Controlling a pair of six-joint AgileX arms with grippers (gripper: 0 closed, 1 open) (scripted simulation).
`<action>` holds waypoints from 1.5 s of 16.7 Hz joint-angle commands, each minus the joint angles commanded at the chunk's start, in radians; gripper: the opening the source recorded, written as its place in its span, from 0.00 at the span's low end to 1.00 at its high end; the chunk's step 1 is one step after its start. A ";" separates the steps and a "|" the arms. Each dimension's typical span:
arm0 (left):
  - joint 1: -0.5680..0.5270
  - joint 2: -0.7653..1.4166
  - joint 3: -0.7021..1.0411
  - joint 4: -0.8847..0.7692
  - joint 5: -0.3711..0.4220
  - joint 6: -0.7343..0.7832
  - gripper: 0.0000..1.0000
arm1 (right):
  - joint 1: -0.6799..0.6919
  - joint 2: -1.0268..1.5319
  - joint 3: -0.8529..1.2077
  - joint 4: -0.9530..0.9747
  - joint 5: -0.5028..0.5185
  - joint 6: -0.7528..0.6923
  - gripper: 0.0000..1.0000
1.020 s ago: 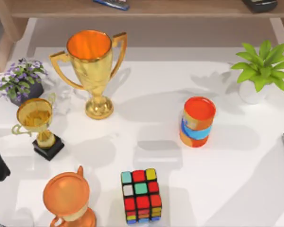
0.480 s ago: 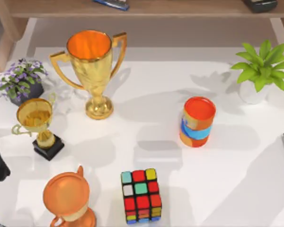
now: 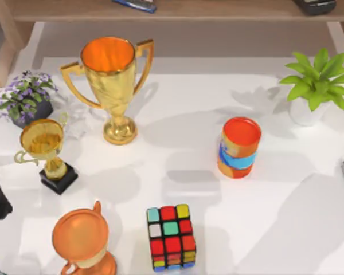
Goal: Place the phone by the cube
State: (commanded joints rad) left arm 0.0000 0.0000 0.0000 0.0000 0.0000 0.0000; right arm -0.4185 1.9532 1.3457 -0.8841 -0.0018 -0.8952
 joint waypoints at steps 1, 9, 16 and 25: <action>0.000 0.000 0.000 0.000 0.000 0.000 1.00 | 0.015 -0.021 0.014 -0.002 0.004 0.029 0.00; 0.000 0.000 0.000 0.000 0.000 0.000 1.00 | 0.256 -0.193 0.079 -0.062 0.028 0.449 0.00; 0.000 0.000 0.000 0.000 0.000 0.000 1.00 | 0.582 -0.296 0.022 -0.158 0.007 0.939 0.00; 0.000 0.000 0.000 0.000 0.000 0.000 1.00 | 0.973 -0.313 -0.152 -0.208 -0.014 1.449 0.00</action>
State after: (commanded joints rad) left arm 0.0000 0.0000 0.0000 0.0000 0.0000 0.0000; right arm 0.5547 1.6401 1.1937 -1.0923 -0.0162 0.5539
